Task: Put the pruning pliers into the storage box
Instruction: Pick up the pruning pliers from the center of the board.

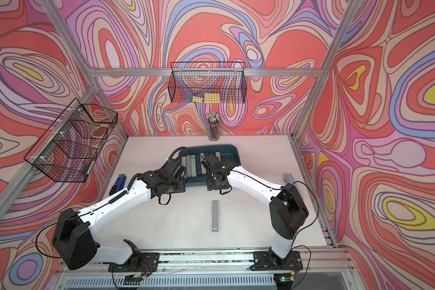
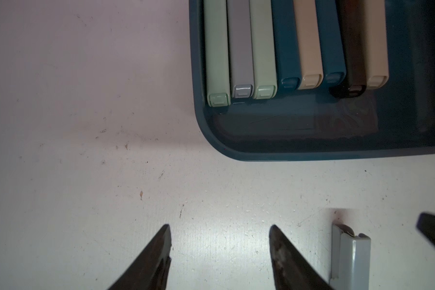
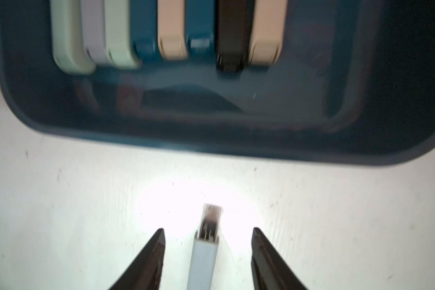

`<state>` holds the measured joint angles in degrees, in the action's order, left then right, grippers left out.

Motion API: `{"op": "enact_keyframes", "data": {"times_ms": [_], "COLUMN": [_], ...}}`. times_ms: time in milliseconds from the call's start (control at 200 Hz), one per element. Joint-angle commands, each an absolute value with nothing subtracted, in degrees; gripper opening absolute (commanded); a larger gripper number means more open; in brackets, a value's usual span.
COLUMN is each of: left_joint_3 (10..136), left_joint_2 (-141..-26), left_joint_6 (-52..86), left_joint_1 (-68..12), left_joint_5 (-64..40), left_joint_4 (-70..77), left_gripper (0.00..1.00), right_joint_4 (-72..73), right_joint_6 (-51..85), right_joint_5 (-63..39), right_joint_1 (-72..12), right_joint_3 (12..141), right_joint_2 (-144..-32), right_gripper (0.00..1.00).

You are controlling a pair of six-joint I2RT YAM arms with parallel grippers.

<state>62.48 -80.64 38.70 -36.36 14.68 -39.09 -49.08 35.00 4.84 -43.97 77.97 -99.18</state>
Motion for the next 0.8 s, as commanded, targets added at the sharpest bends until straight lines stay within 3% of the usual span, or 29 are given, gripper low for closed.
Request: {"op": "enact_keyframes", "data": {"times_ms": [0,265,796], "left_joint_3": [62.63,61.94,62.75], "left_joint_2": [-79.01,-77.61,-79.37], "left_joint_6": [39.77,40.23,41.26], "left_joint_1": [-35.95,-35.95,-35.95], "left_joint_5": [18.64,20.42,19.09], "left_joint_4": [-38.31,-38.94,-38.67], "left_gripper": [0.63,0.64,0.64], "right_joint_4": [-49.08,-45.06,-40.95], "right_joint_6": [44.28,48.3,50.05], "right_joint_5": [3.96,0.74,-2.77], "right_joint_1": [-46.1,-48.9,-49.35], "right_joint_3": [74.54,68.33,63.11], "right_joint_2": [-96.66,-97.21,-100.81], "right_gripper": [0.58,0.6,0.46]}}
